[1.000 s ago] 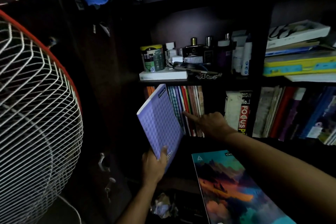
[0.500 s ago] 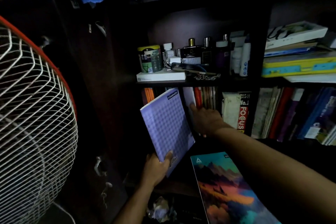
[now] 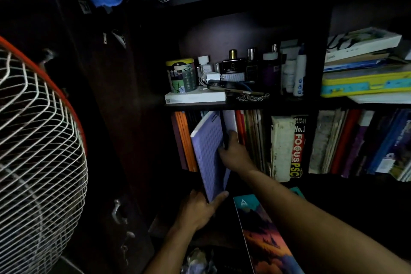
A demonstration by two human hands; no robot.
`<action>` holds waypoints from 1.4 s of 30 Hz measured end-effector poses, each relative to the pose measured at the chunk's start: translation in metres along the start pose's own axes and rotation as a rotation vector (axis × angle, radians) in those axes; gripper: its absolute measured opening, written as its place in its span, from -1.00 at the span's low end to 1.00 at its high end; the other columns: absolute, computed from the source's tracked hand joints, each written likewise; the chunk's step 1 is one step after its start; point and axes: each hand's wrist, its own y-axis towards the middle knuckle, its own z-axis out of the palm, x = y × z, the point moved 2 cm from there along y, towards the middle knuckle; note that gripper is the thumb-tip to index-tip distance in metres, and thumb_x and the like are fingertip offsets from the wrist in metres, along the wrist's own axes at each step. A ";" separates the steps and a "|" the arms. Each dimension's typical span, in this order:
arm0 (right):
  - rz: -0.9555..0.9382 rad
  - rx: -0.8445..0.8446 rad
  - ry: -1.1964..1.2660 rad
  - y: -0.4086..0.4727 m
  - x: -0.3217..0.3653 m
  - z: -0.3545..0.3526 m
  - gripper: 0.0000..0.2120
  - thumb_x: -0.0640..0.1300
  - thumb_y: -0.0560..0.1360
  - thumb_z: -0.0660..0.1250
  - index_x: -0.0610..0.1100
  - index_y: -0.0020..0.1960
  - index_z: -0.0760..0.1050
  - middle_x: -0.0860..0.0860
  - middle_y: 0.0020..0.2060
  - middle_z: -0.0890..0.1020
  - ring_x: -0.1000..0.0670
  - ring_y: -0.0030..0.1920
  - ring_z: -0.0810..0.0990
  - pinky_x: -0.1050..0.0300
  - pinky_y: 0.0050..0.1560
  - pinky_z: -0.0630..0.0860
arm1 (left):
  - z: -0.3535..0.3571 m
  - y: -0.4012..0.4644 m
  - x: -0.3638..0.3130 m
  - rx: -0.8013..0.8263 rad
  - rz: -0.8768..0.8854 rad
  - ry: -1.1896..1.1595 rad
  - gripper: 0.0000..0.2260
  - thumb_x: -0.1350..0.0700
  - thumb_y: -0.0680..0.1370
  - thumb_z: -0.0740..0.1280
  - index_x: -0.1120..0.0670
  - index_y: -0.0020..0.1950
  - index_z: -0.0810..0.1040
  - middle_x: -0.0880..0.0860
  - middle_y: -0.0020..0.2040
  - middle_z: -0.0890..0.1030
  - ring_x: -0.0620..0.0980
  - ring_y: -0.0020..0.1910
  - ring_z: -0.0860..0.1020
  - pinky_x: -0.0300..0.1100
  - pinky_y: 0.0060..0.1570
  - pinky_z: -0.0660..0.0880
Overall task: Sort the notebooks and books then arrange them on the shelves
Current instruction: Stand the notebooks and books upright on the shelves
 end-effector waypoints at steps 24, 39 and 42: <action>-0.095 0.055 0.029 -0.086 -0.078 -0.010 -0.69 0.17 0.59 0.31 0.15 0.29 0.41 0.14 0.12 0.65 0.12 0.16 0.62 0.12 0.19 0.53 | 0.018 0.042 -0.012 -0.120 0.233 0.149 -0.34 -0.15 0.61 0.33 -0.06 0.63 0.12 0.07 0.44 0.48 0.14 0.25 0.56 -0.07 0.09 0.50; -0.175 0.080 -0.479 -0.084 -0.078 0.002 -0.73 -0.05 0.58 0.23 0.03 0.27 0.47 0.03 0.21 0.56 -0.05 0.25 0.46 0.02 0.24 0.37 | 0.053 0.094 -0.009 -0.331 -0.013 0.088 -0.61 -0.30 0.63 0.16 -0.06 -0.23 0.43 -0.04 -0.25 0.60 0.00 -0.25 0.57 -0.06 -0.23 0.50; -0.120 0.085 -0.700 -0.086 -0.073 0.003 -0.65 0.06 0.57 0.18 0.02 0.31 0.45 0.02 0.29 0.51 -0.07 0.33 0.37 -0.09 0.27 0.26 | 0.053 0.087 -0.009 -0.248 0.027 0.086 -0.67 -0.24 0.64 0.20 -0.03 -0.13 0.50 -0.01 -0.16 0.62 0.05 -0.17 0.57 -0.10 -0.24 0.44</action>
